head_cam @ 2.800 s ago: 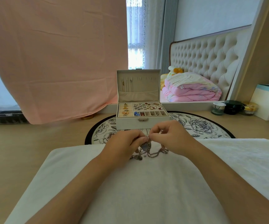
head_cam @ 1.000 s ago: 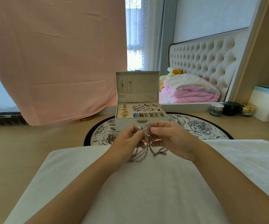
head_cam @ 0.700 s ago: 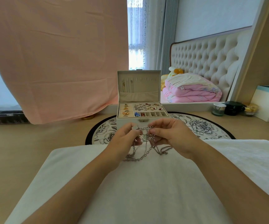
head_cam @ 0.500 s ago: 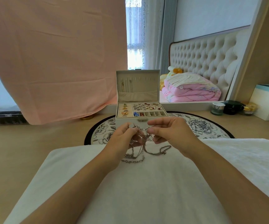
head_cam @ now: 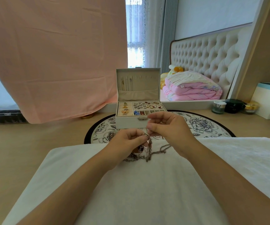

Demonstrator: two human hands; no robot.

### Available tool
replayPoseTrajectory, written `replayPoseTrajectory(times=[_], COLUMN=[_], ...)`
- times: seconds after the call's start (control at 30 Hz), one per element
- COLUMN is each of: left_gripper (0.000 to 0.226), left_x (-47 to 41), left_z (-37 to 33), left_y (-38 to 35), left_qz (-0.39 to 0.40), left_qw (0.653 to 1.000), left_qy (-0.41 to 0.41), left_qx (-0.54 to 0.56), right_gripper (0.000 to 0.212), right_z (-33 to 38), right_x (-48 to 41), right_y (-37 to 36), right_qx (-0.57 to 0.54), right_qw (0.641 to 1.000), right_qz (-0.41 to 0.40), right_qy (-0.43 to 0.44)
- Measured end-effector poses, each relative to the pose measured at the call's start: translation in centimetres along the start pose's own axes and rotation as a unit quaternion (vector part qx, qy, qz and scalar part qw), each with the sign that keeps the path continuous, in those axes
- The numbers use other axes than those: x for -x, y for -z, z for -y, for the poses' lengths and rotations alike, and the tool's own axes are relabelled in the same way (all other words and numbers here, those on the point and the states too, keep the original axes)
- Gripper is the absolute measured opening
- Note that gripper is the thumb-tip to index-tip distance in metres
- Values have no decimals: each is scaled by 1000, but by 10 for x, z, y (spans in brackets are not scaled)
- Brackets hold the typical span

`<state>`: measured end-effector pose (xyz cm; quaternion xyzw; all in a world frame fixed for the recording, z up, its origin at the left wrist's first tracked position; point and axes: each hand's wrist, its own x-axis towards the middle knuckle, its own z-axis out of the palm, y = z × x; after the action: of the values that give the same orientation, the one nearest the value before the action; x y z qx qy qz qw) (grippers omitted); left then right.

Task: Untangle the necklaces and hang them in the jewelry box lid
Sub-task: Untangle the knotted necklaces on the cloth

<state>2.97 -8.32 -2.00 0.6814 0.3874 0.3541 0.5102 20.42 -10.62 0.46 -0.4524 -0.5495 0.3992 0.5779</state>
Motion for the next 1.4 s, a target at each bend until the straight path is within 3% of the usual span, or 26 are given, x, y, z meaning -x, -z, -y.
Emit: replayPoseTrajectory(times=[0.1,0.2,0.3,0.4,0.6,0.77,0.93,1.03,1.13,1.27,1.4], left_gripper=[18,21,23,24,22,33,24,20,9,9,11], left_x=[0,0,-1,-3,-4,-4,-4,-3,-1,-4,-4], left_z=[-1,0,-1,-1,3,2,3,5,6,7,6], left_y=[0,3,6,8,11,12,8,7,4,5,5], left_qz=[5,6,11,12,17,-45,-88,-74,-35,-54,-44], left_qw=[998,991,983,982,974,994,994,994,994,981,984], left_qy=[5,4,0,-19,-29,-38,-56,-71,-87,-108,-114], left_qx=[62,131,185,185,225,92,10,-42,-59,-149,-133], right_gripper=[14,20,28,32,2,14,25,27,28,24,20], right_z=[-2,-4,-4,-5,-3,2,0,-1,-3,-4,-7], right_x=[-1,1,5,4,5,5,3,2,2,2,1], right_y=[5,9,9,8,11,13,14,15,14,9,7], right_qx=[55,137,119,127,211,139,27,-25,-25,13,6], right_qw=[998,986,980,978,966,981,989,989,990,994,996], right_qz=[9,77,130,126,114,98,87,80,78,51,32], right_qy=[-15,-57,-89,-103,-98,-96,-114,-125,-118,-93,-87])
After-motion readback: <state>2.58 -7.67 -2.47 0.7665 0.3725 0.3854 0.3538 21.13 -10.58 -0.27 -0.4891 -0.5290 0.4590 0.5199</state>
